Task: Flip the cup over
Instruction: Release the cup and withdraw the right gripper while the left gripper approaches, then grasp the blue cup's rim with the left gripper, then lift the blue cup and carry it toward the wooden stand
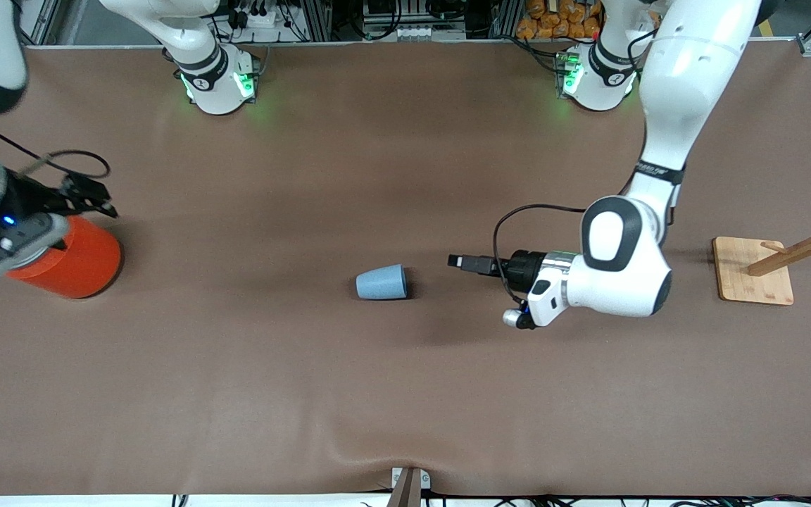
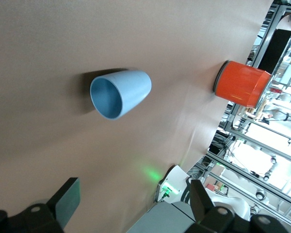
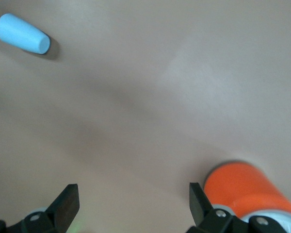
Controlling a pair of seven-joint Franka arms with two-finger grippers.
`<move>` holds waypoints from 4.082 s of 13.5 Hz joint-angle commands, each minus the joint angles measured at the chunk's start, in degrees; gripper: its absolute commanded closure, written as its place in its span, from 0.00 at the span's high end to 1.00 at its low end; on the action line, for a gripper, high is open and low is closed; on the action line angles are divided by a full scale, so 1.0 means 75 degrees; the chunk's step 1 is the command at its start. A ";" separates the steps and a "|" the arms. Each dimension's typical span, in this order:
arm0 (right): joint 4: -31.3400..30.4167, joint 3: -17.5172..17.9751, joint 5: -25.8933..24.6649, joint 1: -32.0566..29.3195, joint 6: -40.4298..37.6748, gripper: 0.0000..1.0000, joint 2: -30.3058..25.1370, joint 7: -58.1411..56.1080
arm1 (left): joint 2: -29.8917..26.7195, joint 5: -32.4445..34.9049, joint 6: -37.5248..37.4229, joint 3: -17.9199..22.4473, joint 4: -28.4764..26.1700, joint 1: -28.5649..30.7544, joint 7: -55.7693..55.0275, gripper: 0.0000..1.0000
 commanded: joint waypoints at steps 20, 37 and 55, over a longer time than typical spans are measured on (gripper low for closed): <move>-0.1000 -0.0891 0.0222 0.0228 -0.0610 1.00 -0.1108 0.2782 | 0.2001 -0.4167 0.2147 0.0032 0.0191 -0.1492 0.2811 0.95; -0.0167 -0.1008 -0.0294 0.0123 -0.0258 1.00 -0.1014 0.3446 | 0.1535 -0.4170 0.2147 0.0149 0.0273 -0.1773 0.2218 0.00; 0.0173 -0.0845 -0.0352 0.0274 -0.0680 1.00 -0.1061 0.4176 | -0.1710 0.5636 0.0788 0.0348 -0.0955 -0.0556 -0.2017 0.00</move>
